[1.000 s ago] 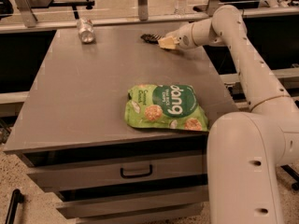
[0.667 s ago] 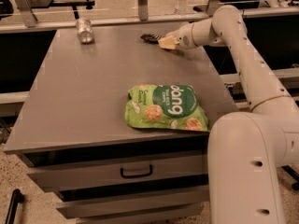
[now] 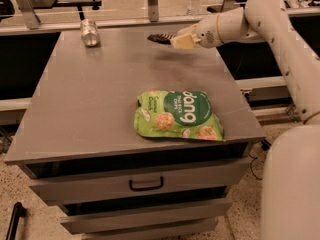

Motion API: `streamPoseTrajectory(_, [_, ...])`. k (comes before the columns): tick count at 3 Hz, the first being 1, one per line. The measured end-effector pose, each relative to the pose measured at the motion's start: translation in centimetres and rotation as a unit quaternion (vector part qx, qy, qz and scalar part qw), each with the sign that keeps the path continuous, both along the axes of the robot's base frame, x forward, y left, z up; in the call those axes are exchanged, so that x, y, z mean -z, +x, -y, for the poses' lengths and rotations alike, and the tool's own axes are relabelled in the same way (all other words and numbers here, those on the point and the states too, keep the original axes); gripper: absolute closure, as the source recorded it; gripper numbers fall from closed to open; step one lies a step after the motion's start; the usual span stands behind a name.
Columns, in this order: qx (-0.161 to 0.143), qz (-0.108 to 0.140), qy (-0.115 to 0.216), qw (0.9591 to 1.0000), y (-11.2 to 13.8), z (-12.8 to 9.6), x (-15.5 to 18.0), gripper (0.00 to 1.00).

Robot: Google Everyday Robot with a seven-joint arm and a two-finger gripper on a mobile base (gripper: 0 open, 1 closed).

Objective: Move rxbar chocolate near green rice chip bag

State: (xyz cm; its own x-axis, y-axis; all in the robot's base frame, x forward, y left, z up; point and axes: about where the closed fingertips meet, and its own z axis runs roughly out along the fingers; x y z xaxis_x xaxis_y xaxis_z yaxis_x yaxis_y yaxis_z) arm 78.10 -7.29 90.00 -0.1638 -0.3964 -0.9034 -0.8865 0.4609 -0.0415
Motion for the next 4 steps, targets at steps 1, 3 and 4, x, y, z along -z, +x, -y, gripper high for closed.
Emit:
streamPoseTrajectory(1, [-0.008,0.006,-0.006,0.9999,-3.1,0.8,-1.9,1.00])
streamPoseTrajectory(3, [-0.003,0.001,-0.014,0.9999,-10.2,4.9,-3.7,1.00])
streamPoseTrajectory(4, [-0.016,-0.010,-0.009,0.9998,-14.1,7.5,-4.2,1.00])
